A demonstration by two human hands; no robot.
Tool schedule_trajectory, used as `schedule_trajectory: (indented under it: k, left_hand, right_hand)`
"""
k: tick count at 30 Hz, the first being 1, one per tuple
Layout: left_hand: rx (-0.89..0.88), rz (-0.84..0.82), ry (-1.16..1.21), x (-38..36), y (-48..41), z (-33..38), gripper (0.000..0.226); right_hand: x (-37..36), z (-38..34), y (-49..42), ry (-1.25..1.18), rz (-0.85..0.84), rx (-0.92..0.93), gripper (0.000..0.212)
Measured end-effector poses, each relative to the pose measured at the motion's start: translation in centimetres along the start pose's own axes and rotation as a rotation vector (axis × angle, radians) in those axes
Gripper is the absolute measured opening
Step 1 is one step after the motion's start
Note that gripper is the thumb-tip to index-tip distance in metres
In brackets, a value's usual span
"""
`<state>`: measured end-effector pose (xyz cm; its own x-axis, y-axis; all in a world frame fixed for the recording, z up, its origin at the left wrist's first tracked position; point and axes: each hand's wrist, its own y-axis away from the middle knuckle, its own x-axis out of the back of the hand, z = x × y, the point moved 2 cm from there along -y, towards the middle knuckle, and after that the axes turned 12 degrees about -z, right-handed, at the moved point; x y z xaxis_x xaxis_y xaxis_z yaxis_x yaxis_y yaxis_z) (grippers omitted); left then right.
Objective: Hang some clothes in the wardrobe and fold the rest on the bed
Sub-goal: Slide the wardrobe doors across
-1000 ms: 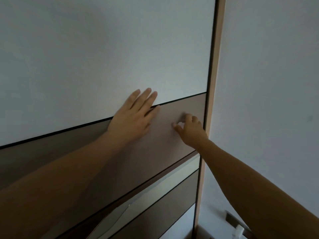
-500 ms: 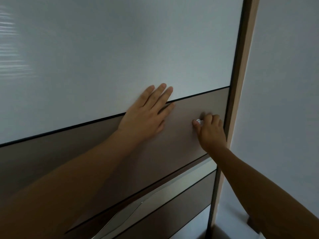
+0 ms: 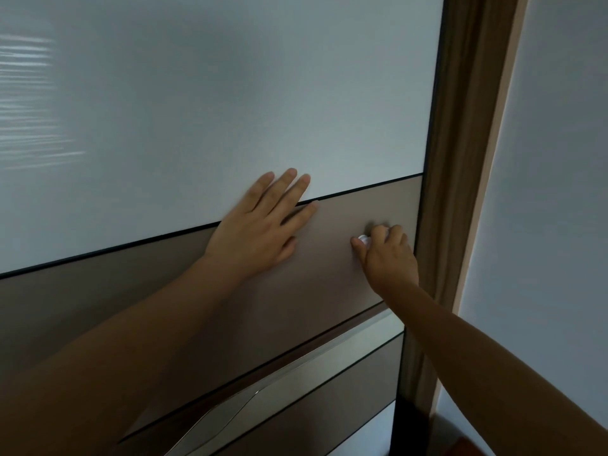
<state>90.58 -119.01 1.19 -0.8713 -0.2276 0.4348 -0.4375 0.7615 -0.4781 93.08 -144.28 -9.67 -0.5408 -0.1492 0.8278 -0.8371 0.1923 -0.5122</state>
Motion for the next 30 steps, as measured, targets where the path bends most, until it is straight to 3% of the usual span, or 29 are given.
schedule_trajectory:
  k: [7,10,13,18,22,26,30]
  left_hand:
    - [0.069,0.004,-0.051,1.0,9.8,-5.5,0.076]
    - [0.077,0.005,-0.059,1.5,14.0,-8.0,0.076]
    - [0.093,-0.005,-0.073,1.9,18.2,-10.2,0.077]
    - [0.121,-0.054,-0.080,2.6,25.0,-13.6,0.079]
    - [0.157,-0.113,-0.127,3.2,30.2,-16.3,0.085]
    - [0.246,-0.190,-0.123,3.8,34.6,-17.5,0.100]
    - [0.360,-0.297,-0.089,4.1,38.1,-18.0,0.115]
  right_hand:
    - [1.9,-9.6,5.3,0.207,-0.134,0.094,0.061]
    - [3.0,-13.5,7.4,0.342,-0.210,0.244,0.060]
    - [3.7,-16.9,9.7,0.526,-0.222,0.280,0.048]
    - [4.6,-22.9,12.6,0.621,-0.069,0.438,0.042]
    - [6.0,-28.4,14.7,0.634,-0.087,0.452,0.038]
    - [4.9,-32.6,15.9,0.612,-0.249,0.679,0.047]
    - [5.5,-36.0,17.9,0.678,-0.216,0.735,0.047]
